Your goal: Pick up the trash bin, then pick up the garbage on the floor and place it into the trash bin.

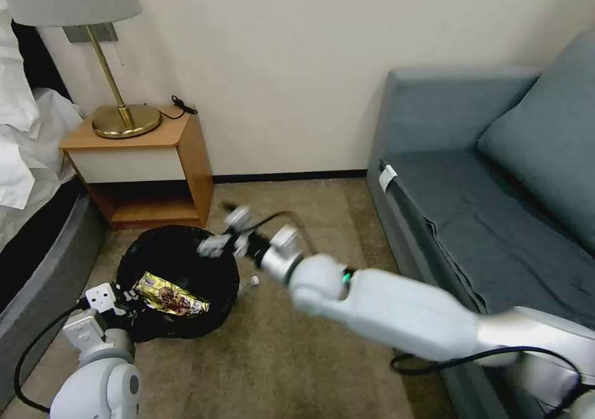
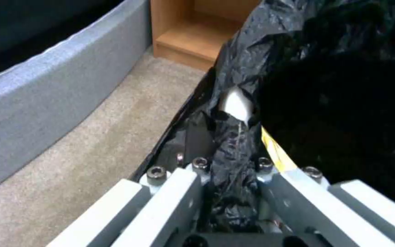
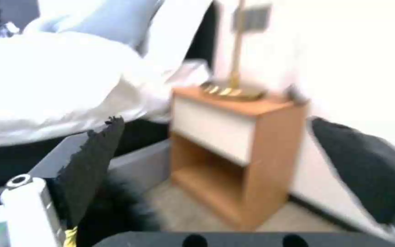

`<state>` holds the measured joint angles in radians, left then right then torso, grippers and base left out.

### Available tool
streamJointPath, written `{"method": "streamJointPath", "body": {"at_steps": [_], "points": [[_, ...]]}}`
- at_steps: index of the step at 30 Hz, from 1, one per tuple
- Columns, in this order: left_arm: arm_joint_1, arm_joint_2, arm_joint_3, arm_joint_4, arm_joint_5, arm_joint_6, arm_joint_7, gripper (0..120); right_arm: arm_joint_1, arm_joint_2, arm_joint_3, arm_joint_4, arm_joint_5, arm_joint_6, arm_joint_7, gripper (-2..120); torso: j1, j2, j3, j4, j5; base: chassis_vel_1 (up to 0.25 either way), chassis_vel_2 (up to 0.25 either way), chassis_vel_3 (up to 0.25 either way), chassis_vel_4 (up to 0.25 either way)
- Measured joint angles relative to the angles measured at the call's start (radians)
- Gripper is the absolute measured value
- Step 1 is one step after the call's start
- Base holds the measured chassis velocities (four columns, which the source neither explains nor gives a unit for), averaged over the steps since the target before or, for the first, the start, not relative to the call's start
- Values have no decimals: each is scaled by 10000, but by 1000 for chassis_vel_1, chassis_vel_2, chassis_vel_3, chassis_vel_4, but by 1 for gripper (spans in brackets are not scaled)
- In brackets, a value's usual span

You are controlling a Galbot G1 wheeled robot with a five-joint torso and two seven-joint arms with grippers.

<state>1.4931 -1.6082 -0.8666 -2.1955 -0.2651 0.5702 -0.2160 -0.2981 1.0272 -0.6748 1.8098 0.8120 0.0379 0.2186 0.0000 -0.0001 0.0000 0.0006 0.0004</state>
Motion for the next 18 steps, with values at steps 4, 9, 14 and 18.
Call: {"method": "streamJointPath", "body": {"at_steps": [4, 9, 14, 18], "points": [[-18, 0, -138, -166, 33, 87, -23, 1, -1650, -1482, 2461, 1075, -678, 45, -77, 100, 0, -1, 0, -11, 2, 0, 0, 0, 0], [12, 0, -117, -223, 33, 128, -23, 1, -3876, -2020, 5182, 2638, -1137, -260, 666, 100, -1, 0, -1, -6, -2, 0, 0, 0, 0], [53, 0, -143, -299, 41, 128, -23, 1, -6418, -1843, 7079, 4084, -1557, -957, 1501, 100, 0, 0, -2, -11, 1, 0, 0, 0, 0], [75, 0, -146, -386, 40, 127, -13, 1, -7949, -1511, 7729, 4594, -2158, -1026, 1542, 100, -1, 0, -1, -7, -3, 0, 0, 0, 0]]}}
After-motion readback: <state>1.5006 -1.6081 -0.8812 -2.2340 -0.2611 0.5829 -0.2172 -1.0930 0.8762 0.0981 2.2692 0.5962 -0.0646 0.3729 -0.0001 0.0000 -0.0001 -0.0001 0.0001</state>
